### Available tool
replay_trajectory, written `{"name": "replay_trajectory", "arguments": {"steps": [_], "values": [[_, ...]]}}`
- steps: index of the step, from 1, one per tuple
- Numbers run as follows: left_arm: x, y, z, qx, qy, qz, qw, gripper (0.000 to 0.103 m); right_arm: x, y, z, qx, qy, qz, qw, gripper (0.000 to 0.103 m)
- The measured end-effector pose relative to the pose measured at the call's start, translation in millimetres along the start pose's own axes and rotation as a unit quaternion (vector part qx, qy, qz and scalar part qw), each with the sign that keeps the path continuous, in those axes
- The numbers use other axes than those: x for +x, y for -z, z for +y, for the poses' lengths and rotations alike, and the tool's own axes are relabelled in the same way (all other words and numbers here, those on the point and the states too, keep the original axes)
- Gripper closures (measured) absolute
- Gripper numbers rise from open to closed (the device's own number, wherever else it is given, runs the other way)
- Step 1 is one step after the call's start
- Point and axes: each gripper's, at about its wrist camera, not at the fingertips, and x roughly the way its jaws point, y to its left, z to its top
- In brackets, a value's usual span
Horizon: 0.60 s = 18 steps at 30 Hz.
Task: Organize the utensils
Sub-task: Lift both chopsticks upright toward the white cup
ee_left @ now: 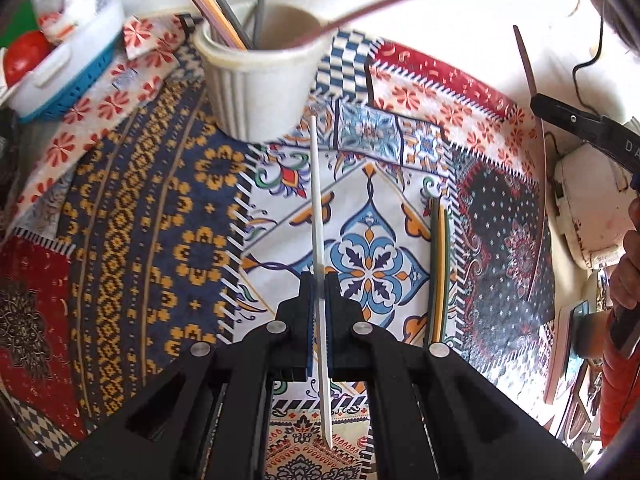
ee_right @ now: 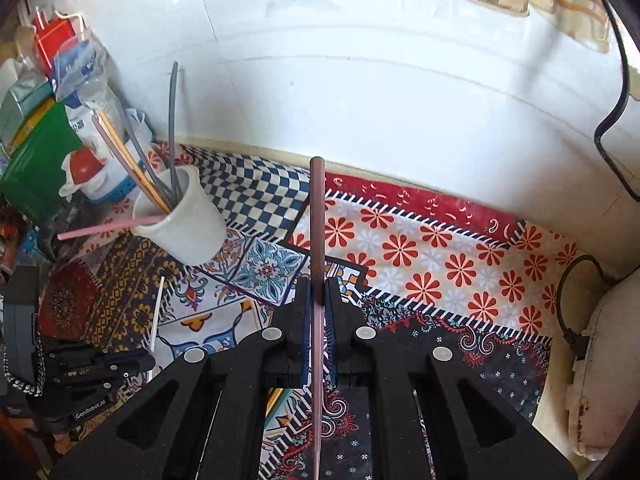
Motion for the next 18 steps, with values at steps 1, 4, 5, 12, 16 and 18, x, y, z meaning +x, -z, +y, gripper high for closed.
{"name": "replay_trajectory", "arguments": {"steps": [1, 4, 5, 12, 16, 18], "values": [[-6.1, -0.4, -1.4, -0.002, -0.002, -0.007, 1.0000, 0.100, -5.3, -1.4, 2.6, 0.000, 0.000, -0.008, 1.000, 0.097], [-23.2, -1.7, 0.9, -0.005, -0.009, -0.031, 0.9995, 0.100, -21.5, -7.4, 7.4, -0.005, -0.002, -0.031, 1.000, 0.097], [-28.7, -2.6, 1.4, -0.005, -0.012, -0.039, 0.9992, 0.100, -22.5, -9.6, 10.1, -0.008, -0.002, -0.037, 0.999, 0.097], [-66.4, -14.1, 4.6, -0.013, -0.025, -0.095, 0.9951, 0.100, -31.2, -28.3, 18.2, -0.012, -0.014, -0.067, 0.998, 0.097], [-86.2, -22.3, 9.9, -0.022, -0.027, -0.125, 0.9915, 0.103, -35.7, -40.0, 26.6, -0.014, -0.027, -0.087, 0.996, 0.097], [-94.6, -26.1, 11.5, -0.028, -0.026, -0.140, 0.9893, 0.103, -37.7, -45.5, 32.9, -0.018, -0.035, -0.098, 0.994, 0.097]]}}
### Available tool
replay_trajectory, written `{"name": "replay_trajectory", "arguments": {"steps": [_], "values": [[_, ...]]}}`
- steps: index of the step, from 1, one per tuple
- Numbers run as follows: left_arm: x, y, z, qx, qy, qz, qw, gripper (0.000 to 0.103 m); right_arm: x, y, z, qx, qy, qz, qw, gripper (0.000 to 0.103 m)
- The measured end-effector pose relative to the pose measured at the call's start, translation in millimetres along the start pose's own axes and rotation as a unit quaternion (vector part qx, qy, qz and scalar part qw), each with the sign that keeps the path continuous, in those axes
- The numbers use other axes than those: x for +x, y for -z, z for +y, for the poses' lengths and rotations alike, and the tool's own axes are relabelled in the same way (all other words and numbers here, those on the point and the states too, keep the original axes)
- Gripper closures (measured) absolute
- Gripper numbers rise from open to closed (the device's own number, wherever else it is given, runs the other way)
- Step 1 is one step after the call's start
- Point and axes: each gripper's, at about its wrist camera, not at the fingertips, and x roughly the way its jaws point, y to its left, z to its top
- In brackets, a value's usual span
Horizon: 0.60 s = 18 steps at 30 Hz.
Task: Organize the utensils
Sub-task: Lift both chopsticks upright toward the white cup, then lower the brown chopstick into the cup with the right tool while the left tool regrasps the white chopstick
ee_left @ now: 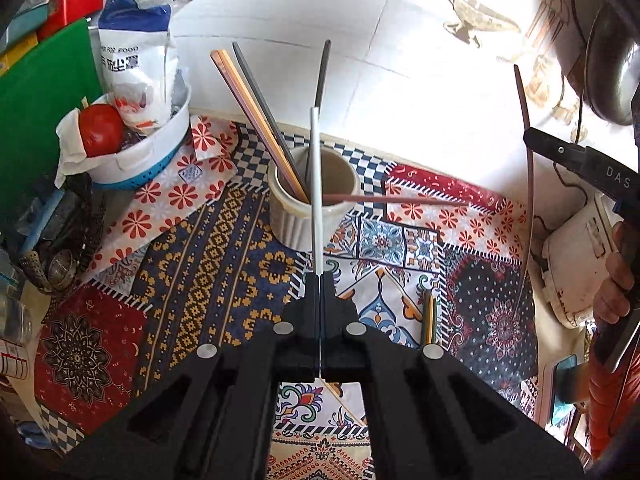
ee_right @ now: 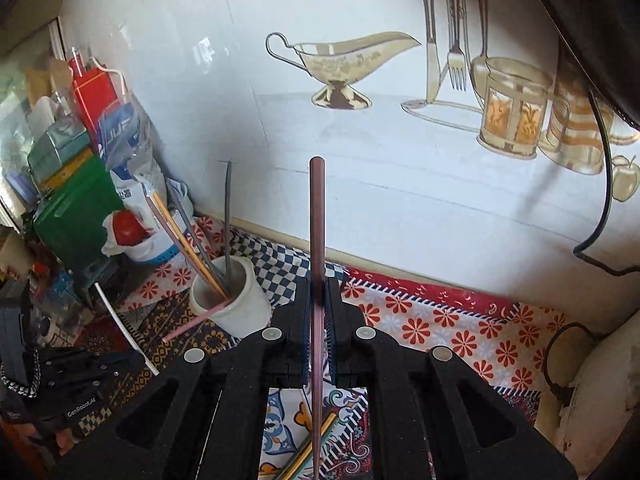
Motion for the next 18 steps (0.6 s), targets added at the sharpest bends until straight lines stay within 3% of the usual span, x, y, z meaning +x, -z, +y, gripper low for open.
{"name": "replay_trajectory", "arguments": {"steps": [4, 8, 15, 18], "values": [[-16.3, -12.6, 5.6, -0.008, -0.004, -0.027, 0.9996, 0.103, 1.0, -13.1, 14.2, -0.008, -0.013, -0.022, 1.000, 0.097], [-17.4, -21.5, 11.2, -0.007, -0.011, -0.030, 0.9995, 0.103, 5.8, -23.7, 27.2, -0.021, -0.023, -0.035, 0.999, 0.097], [16.8, -14.2, 48.3, -0.071, -0.030, 0.022, 0.9968, 0.099, 22.6, -42.7, 41.5, -0.029, -0.048, -0.047, 0.997, 0.097], [33.8, -5.0, 67.1, -0.102, -0.038, 0.047, 0.9930, 0.091, 31.0, -53.4, 51.3, -0.038, -0.054, -0.061, 0.996, 0.097]]}}
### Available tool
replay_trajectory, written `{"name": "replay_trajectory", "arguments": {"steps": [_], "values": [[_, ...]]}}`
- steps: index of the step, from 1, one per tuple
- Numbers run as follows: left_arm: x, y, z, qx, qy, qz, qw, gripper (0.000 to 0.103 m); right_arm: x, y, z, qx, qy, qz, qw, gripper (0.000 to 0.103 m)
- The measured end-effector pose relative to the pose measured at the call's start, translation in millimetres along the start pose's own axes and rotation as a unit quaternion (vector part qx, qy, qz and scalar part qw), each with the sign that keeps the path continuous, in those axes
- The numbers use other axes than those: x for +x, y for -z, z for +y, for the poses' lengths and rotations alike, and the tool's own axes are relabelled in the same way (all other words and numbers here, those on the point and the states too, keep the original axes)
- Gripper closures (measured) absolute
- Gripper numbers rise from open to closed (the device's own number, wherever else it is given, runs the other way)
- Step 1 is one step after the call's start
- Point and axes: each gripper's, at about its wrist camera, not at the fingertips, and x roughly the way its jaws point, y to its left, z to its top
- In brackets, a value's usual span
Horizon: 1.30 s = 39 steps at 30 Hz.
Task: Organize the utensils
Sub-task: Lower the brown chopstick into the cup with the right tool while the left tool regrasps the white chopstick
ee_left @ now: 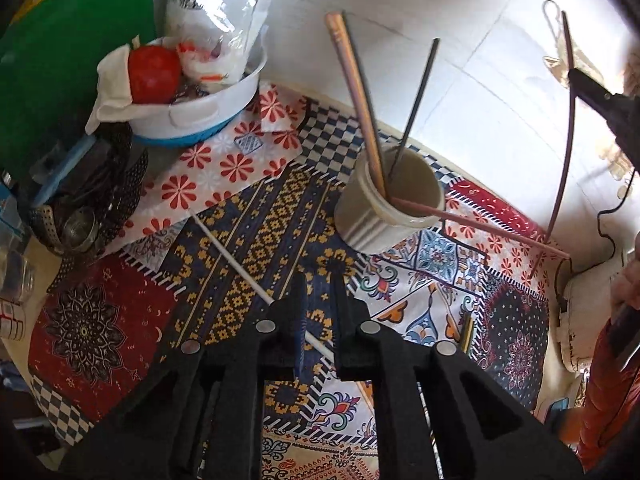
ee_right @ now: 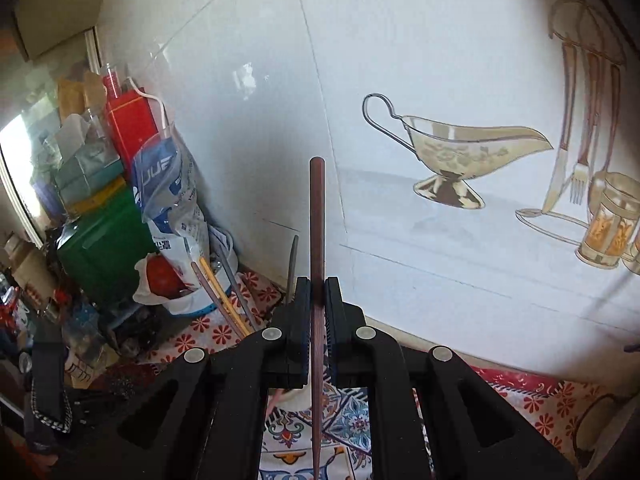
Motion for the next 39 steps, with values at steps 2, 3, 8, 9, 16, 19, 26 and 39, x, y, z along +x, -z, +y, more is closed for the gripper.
{"name": "replay_trajectory", "arguments": {"steps": [2, 3, 8, 9, 16, 19, 26, 39], "values": [[13.7, 2.3, 11.0, -0.022, -0.008, 0.019, 0.9996, 0.083, 6.8, -7.4, 6.0, -0.006, -0.006, -0.013, 1.000, 0.097], [21.3, 3.4, 16.9, -0.035, -0.011, 0.029, 0.9989, 0.081, 10.3, -10.8, 8.9, -0.008, -0.009, -0.020, 1.000, 0.097], [55.2, 7.5, 34.7, -0.088, -0.012, 0.070, 0.9936, 0.080, 30.4, -23.5, 22.5, -0.022, -0.027, -0.059, 0.998, 0.097], [62.3, 8.3, 36.4, -0.095, -0.013, 0.076, 0.9925, 0.080, 34.8, -24.6, 24.3, -0.024, -0.032, -0.066, 0.997, 0.097], [96.8, 8.4, 29.6, -0.091, -0.048, 0.096, 0.9900, 0.080, 67.6, -11.8, 33.3, -0.048, -0.048, -0.074, 0.995, 0.097], [103.6, 8.3, 25.1, -0.080, -0.063, 0.092, 0.9905, 0.080, 77.7, 1.6, 28.7, -0.052, -0.051, -0.059, 0.996, 0.097], [108.7, 11.4, 7.0, -0.031, -0.092, 0.081, 0.9920, 0.081, 83.9, 25.6, 16.3, -0.068, -0.036, -0.015, 0.997, 0.097], [93.5, 53.0, -4.2, 0.066, -0.038, 0.124, 0.9893, 0.099, 47.7, 41.9, 4.7, -0.093, -0.038, 0.116, 0.988, 0.096]]}}
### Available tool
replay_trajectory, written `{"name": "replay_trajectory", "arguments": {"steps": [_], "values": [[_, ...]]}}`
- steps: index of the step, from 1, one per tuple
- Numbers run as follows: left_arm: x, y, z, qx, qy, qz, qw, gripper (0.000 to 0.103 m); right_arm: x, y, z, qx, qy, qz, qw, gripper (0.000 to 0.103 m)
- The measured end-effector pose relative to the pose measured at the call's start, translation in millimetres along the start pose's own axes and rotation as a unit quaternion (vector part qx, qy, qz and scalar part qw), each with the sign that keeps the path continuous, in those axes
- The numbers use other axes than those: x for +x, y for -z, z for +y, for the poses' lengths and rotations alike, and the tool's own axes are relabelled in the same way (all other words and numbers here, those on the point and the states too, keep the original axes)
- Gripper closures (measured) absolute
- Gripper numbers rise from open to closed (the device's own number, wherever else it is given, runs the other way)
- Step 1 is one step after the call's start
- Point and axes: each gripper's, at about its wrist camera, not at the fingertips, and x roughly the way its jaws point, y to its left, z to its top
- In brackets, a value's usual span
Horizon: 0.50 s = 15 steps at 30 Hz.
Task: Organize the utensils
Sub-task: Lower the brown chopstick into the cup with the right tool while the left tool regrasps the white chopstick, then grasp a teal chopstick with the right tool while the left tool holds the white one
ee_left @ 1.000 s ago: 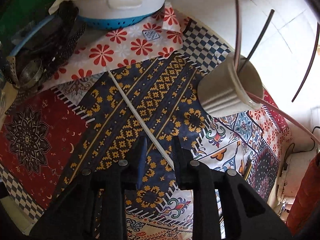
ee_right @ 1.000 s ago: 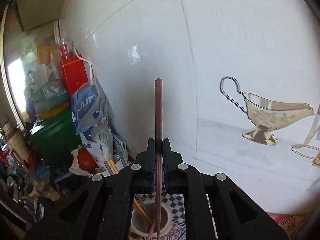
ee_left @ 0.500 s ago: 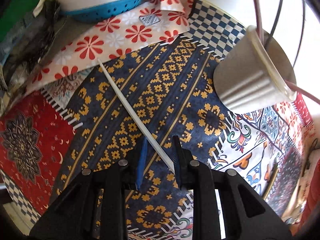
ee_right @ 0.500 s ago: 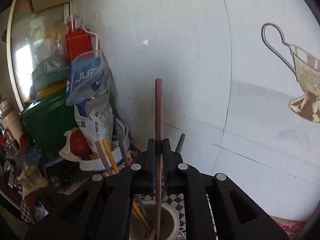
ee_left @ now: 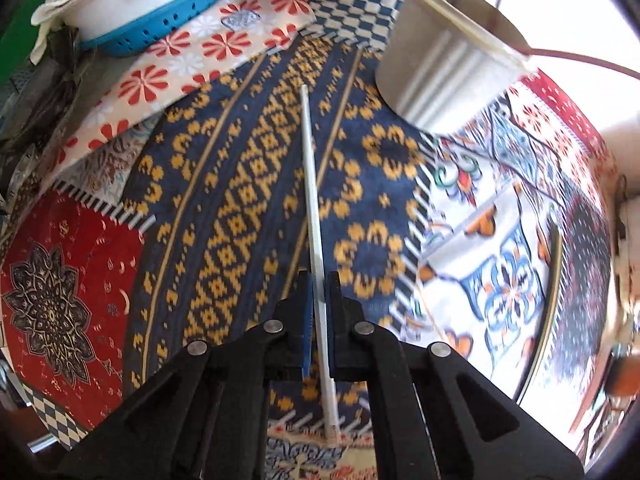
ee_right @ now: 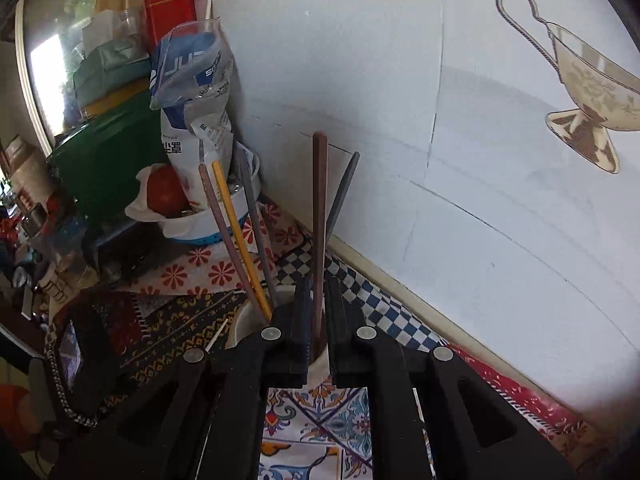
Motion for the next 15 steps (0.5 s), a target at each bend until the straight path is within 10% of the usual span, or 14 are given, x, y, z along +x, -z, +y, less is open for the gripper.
{"name": "replay_trajectory", "arguments": {"steps": [15], "values": [[-22.1, 71.7, -17.3, 0.037, 0.034, 0.017, 0.9986, 0.100, -25.4, 150.3, -34.2, 0.170, 0.078, 0.167, 0.968, 0.086]]}}
